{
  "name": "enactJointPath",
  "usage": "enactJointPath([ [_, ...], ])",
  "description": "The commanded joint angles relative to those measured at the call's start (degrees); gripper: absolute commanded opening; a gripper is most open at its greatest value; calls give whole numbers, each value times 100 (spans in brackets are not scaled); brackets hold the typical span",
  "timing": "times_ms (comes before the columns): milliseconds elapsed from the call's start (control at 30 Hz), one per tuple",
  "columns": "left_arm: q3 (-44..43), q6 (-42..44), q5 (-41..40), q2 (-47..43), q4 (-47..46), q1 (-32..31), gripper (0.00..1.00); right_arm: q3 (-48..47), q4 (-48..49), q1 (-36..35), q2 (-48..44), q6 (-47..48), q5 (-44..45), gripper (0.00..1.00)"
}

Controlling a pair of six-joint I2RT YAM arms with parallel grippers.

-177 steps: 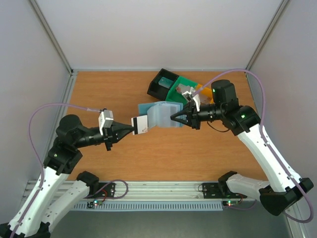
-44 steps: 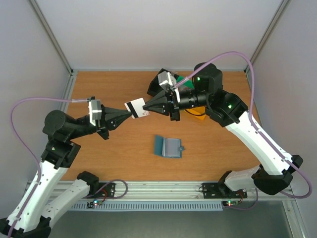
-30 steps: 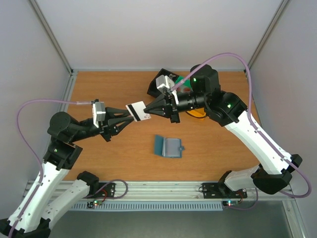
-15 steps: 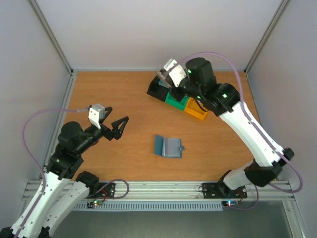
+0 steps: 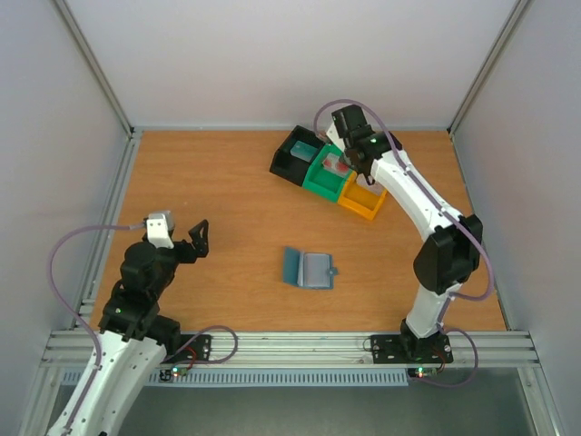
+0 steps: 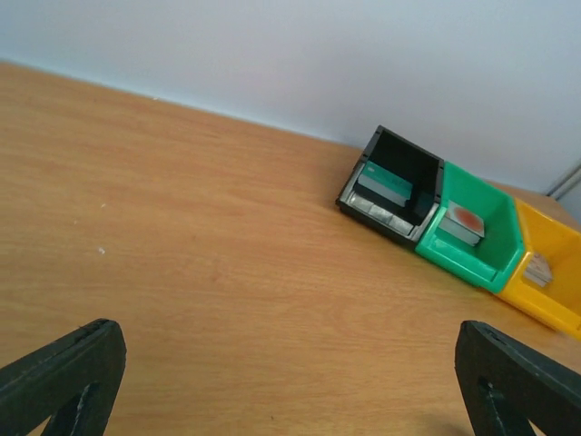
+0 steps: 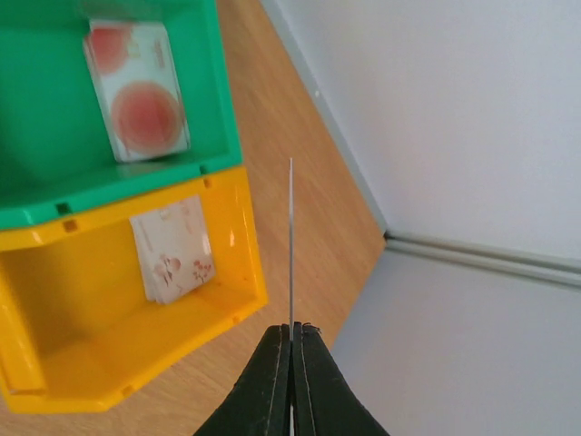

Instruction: Take the credit cards out of the card holder

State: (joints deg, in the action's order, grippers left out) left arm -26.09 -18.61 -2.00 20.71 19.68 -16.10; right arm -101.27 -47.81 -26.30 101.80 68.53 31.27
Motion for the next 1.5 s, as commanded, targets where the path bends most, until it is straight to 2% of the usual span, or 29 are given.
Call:
enactJointPath([
  [0,373,-471,-125,-363,-362,164,99,130,140,239,512,307,143,1],
  [267,640,-460,-152,-773,-627,183,99,175,98,659,1126,-69,-92,1],
  [633,752,-521,8,-743,-819,181,99,521,346,875,1476,-69,-133,1],
  [967,819,-614,49,-692,-882,179,99,583,1064,977,1918,493,88,1],
  [1233,849,-700,164,-610,-932,185,99,879,1618,974,1938,857,-49,1],
  [1467,855,-782,309,-529,-967,183,99,1155,2134,978,2006,1266,220,1],
])
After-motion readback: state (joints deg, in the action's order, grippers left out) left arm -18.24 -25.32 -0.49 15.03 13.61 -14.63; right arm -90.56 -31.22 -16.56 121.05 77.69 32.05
